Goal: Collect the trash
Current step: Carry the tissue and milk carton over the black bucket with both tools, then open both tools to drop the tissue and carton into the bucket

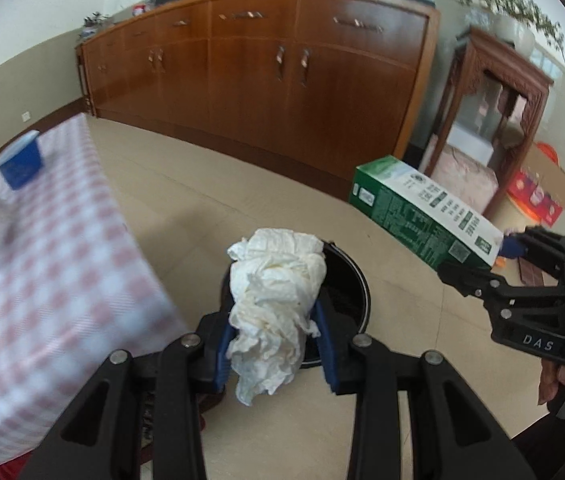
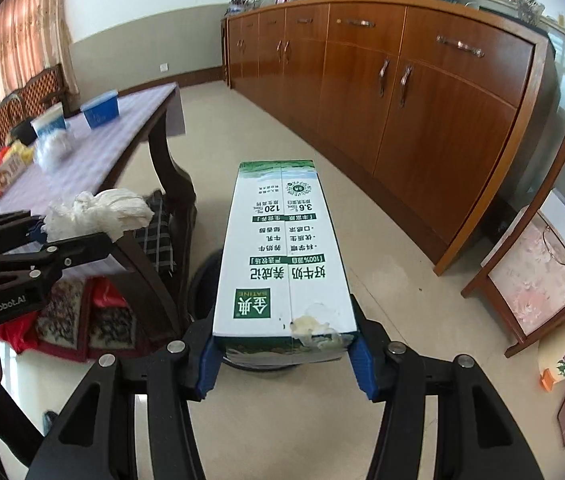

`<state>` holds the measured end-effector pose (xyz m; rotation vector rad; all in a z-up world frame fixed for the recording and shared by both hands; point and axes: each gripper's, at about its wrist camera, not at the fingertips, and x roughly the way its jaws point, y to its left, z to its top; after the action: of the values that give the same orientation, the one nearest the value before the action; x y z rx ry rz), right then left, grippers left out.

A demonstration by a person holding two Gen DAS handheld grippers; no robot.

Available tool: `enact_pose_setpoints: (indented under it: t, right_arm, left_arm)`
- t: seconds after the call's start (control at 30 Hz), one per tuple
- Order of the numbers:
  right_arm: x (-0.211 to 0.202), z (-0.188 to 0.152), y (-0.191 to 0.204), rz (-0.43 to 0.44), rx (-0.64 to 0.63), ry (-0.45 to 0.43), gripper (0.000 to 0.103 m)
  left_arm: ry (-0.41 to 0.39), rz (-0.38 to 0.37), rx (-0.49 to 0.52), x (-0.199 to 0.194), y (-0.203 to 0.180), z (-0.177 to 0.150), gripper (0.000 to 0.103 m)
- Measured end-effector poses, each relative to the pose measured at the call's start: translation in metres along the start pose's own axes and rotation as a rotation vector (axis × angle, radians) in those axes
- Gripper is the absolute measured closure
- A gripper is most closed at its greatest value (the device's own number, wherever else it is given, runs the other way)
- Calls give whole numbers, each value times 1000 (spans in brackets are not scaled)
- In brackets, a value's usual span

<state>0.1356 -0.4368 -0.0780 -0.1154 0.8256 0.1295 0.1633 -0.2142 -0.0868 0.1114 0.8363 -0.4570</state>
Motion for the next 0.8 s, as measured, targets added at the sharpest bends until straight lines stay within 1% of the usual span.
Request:
enact_pose_setpoints:
  t: [0.17,0.3,0.43,0.5,0.63,0.67,0.7,0.73,0.77,0.8]
  right_arm:
    - [28,-15,-19,30,-25,57,47]
    - [65,-26,-28,70,-73,120,47]
    - [107,-32,-26,110,-145,179,47]
    - [124,-33,-23,132,-175,201,47]
    - [161,-31,-20,181,-252,229,46]
    - [166,-32,-19,189,-268,229,42]
    - [173,-33,-20,178,-270,247,12]
    - [179,-35,-23,147,-277,258,0]
    - [178,-36,-25,138,-277,239,0]
    - [176,-37,-31,130,-259,231,0]
  left_arm:
    - [63,-24,3,37,-10,-8,66]
    - [106,-20,7,66,-12,-12,66]
    - [152,-24,2,101,-6,-13,66]
    - [184,-21,16,119,-4,-14,66]
    - [225,-30,27,148,2,-18,64]
    - [230,-39,26,154,3,-19,60]
    - [225,-44,37,156,2,-21,45]
    - [226,-32,46,157,2,-22,34]
    - [228,-11,47,158,2,-25,21]
    - [224,-1,41,156,3,-26,18]
